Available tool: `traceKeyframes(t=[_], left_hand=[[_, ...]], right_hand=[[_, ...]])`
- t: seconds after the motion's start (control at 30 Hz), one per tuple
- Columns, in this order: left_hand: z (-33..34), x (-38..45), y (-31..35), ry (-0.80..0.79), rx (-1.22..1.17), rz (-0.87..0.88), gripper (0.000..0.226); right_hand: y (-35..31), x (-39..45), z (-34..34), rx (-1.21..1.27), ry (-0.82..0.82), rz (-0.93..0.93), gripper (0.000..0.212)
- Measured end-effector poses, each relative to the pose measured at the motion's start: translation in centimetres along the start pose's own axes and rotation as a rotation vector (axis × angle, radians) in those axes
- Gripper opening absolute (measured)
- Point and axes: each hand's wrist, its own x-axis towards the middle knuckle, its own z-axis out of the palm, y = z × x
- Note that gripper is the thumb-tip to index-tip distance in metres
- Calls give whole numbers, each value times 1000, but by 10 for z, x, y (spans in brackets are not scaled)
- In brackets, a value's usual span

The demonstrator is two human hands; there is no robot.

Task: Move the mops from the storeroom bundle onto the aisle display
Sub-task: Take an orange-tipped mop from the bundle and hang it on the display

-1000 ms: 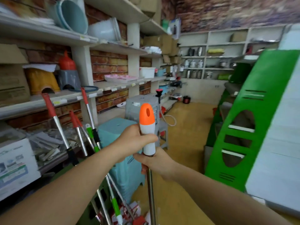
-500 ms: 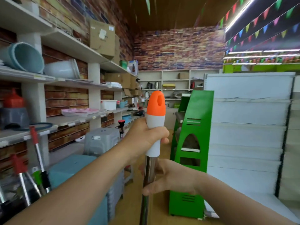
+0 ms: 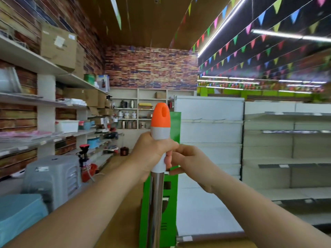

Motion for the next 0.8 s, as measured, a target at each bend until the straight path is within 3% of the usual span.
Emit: traceKeyframes(t=[0.5,0.8], left_hand=[[115,8,22,-235,-216,30,37],[147,0,47,-420,-307,21,22]], right_hand=[[-29,-78,-93,-203,329,106,24],[-78,-128,-116,-336,723,163,15]])
